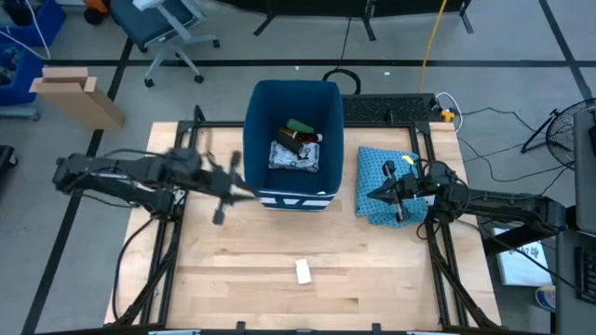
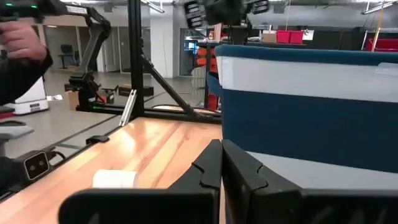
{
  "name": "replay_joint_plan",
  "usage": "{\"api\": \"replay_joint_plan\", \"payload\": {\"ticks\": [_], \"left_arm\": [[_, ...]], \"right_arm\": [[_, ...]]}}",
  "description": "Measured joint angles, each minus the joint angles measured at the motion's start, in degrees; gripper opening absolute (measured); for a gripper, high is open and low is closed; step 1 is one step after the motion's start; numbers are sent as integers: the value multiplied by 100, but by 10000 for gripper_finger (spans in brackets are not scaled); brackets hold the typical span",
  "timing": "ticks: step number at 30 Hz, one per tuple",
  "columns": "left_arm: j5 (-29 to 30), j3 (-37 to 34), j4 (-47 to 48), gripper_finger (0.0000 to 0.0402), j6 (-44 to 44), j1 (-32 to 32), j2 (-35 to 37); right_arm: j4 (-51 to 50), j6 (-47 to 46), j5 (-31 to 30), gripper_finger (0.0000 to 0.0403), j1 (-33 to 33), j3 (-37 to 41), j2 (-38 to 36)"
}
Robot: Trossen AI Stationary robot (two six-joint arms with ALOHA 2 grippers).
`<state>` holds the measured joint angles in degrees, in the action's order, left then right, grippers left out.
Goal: Pick & place medical supplies in basket/bin
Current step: Put the white pill bottle into the blue bin
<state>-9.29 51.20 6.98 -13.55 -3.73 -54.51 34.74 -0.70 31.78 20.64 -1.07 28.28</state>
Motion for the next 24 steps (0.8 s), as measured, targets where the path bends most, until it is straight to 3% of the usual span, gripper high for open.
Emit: {"api": "replay_joint_plan", "payload": {"ticks": [6,12,17,22,24], "left_arm": [[747,1435,661,46,-179,-853,-1530],[1784,3078,1977,47,-553,-1514,-3346],[1439,4027,2684,82,-1168,-1842,-4610],[1436,4591,3207,160,-2028,-2136,-5373],[1081,4771,3537,199,-2146,-2132,-5587]], "right_arm": [[-150,75,-3,0,0,7,2],[-148,93,-20,0,0,12,2],[-165,35,-36,0,0,18,4],[-197,-78,-41,0,0,20,16],[-198,-78,-41,0,0,20,26]]}}
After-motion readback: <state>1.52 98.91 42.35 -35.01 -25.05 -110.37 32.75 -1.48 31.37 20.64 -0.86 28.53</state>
